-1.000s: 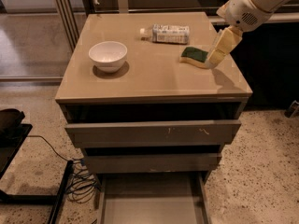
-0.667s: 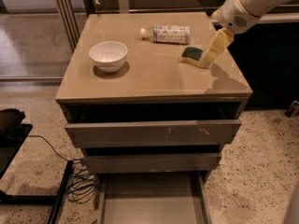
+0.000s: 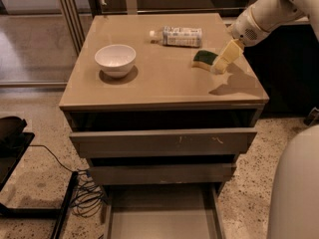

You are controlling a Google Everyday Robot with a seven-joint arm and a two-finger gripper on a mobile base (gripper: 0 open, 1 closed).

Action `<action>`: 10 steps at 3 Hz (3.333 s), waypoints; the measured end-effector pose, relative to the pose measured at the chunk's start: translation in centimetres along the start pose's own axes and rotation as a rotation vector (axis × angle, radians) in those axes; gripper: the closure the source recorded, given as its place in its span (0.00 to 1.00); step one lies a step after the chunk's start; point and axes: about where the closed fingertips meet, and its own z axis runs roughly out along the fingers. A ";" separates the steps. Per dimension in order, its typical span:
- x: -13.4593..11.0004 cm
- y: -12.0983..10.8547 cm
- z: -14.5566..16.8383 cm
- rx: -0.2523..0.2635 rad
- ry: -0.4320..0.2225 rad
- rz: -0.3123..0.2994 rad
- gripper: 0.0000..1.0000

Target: Place sponge into bottom drawer

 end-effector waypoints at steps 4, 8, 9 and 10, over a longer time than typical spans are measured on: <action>2.3 -2.4 5.9 -0.062 -0.025 0.139 0.00; 2.3 -2.4 6.0 -0.062 -0.025 0.139 0.88; 2.3 -2.4 6.0 -0.062 -0.025 0.139 1.00; 2.5 -2.3 5.8 -0.062 -0.007 0.133 1.00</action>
Offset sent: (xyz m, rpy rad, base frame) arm 0.0437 -0.0130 -0.0371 0.1035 0.0723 -0.0860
